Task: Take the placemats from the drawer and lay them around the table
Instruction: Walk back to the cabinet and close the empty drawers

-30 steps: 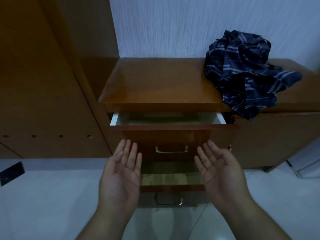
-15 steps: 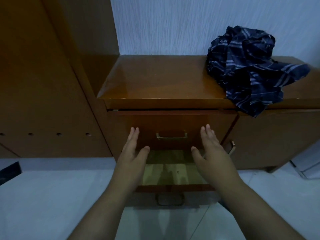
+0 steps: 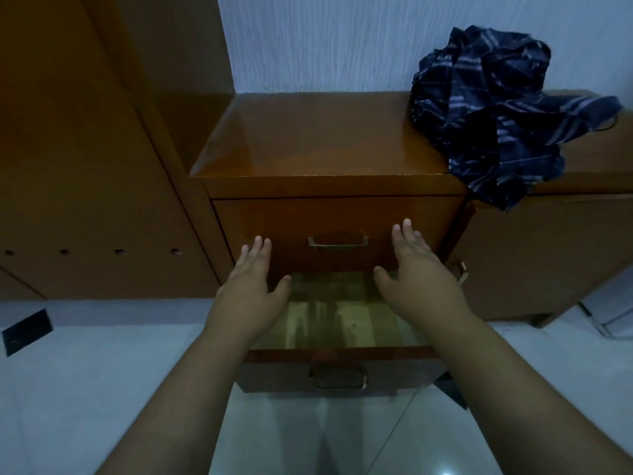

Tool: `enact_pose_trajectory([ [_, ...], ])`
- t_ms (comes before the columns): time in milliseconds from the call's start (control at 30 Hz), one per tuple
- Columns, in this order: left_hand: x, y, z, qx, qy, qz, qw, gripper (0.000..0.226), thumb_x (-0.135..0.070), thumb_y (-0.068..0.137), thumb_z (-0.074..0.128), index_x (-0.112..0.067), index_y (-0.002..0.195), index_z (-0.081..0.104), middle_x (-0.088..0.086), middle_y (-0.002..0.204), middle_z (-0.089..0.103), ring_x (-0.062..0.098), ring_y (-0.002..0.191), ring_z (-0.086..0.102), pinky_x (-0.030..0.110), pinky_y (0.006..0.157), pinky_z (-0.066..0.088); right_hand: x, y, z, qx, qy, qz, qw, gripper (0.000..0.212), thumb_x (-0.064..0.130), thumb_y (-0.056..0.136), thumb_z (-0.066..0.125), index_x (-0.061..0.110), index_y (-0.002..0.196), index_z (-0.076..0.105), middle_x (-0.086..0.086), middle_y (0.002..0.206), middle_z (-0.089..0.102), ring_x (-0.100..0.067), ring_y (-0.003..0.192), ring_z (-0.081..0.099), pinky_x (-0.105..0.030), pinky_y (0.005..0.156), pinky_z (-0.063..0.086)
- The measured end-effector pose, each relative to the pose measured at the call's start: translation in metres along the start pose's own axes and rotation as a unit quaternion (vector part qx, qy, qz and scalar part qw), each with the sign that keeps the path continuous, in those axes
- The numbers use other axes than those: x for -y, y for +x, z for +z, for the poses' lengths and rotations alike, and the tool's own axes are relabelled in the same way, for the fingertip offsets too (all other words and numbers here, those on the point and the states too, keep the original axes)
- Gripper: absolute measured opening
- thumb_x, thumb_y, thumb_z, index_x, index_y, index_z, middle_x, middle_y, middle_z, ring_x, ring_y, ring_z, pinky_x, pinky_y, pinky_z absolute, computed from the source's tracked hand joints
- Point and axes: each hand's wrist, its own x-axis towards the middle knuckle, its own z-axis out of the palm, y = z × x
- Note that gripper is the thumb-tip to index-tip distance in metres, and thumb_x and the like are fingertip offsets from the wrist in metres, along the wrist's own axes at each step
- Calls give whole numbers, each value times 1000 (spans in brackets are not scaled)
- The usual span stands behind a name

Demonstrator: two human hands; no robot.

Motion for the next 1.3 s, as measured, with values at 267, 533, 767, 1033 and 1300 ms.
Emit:
enact_pose_trajectory([
  [267, -13, -25, -5, -27, -46, -9, 999, 72, -41, 103, 49, -26, 163, 12, -9, 169, 11, 9, 155, 10, 38, 123, 23, -5, -18, -8, -17, 113, 10, 993, 74, 43, 101, 51, 24, 161, 14, 9, 168, 9, -11, 153, 12, -32, 119, 23],
  [533, -40, -80, 3, -42, -426, -235, 872, 45, -42, 99, 55, -40, 144, 50, -11, 147, 50, 18, 134, 49, 45, 109, 43, 6, -63, -8, 32, 476, 212, 853, 23, 35, 100, 56, 25, 119, 62, 0, 127, 63, -19, 112, 62, -44, 100, 50],
  [767, -40, -113, 12, -31, -692, -382, 612, 31, -15, 104, 46, 0, 130, 57, 16, 126, 66, 30, 107, 68, 36, 79, 55, -16, -93, 28, 84, 681, 458, 565, 41, 25, 92, 62, 8, 129, 57, -11, 101, 54, -30, 92, 62, -41, 80, 55],
  [1033, -47, -111, 26, -7, -712, -416, 565, 36, -19, 103, 49, -1, 134, 52, 23, 138, 53, 28, 106, 61, 42, 108, 45, -12, -84, 38, 67, 742, 444, 498, 61, 23, 86, 63, 11, 143, 46, -18, 138, 55, -33, 123, 54, -43, 102, 41],
  [1300, -43, -106, 30, 0, -733, -391, 557, 46, -25, 99, 55, -1, 138, 52, 21, 138, 54, 30, 125, 55, 39, 107, 43, -10, -82, 38, 41, 771, 417, 479, 55, 20, 88, 57, 4, 140, 48, -20, 137, 55, -33, 130, 51, -43, 118, 32],
])
